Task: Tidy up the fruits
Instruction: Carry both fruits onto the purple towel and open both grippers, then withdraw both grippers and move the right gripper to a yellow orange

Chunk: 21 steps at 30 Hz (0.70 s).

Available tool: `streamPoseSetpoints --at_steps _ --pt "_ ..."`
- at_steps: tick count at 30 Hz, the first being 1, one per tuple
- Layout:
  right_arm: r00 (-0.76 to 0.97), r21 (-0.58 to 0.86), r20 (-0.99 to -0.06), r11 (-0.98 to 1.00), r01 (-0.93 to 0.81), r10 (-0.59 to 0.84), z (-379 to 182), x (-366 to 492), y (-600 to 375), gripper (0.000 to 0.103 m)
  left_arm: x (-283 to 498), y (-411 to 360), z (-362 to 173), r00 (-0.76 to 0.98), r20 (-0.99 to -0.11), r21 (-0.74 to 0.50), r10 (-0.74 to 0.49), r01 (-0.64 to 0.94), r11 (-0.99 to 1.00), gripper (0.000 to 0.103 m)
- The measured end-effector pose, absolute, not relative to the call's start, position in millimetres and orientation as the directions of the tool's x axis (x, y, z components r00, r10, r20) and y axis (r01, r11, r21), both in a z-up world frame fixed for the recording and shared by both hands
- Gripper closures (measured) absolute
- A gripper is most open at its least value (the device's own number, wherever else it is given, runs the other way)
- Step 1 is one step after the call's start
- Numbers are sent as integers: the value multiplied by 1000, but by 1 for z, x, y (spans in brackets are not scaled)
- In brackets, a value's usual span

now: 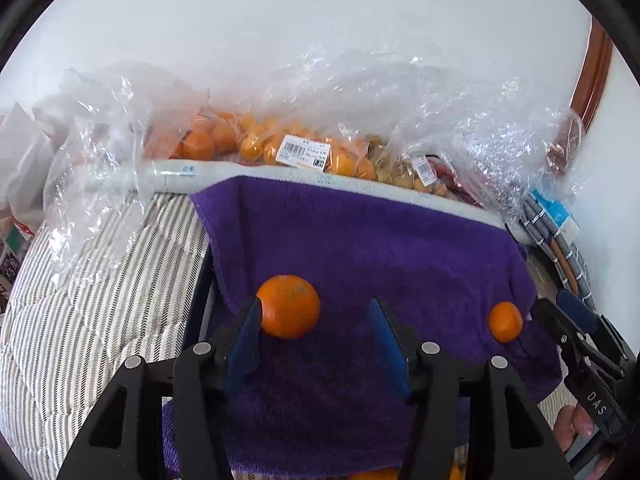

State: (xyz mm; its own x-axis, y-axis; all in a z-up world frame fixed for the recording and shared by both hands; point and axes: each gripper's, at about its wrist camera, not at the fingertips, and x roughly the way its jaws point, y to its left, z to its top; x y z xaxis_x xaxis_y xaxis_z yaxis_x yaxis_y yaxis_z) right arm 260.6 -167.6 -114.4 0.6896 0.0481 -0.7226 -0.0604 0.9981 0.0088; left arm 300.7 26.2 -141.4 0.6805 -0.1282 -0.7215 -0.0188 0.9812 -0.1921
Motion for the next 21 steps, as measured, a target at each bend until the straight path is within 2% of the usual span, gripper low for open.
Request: streamPoseSetpoints --at_steps 9,17,21 --pt "669 1 -743 1000 -5 4 -86 224 -165 39 266 21 -117 747 -658 -154 -101 -2 988 49" --pt "624 49 -781 999 20 26 -81 182 -167 39 211 34 -112 756 -652 -126 -68 -20 992 49" --pt "602 65 -798 998 25 37 -83 164 -163 39 191 46 -112 732 -679 -114 -56 -30 993 49"
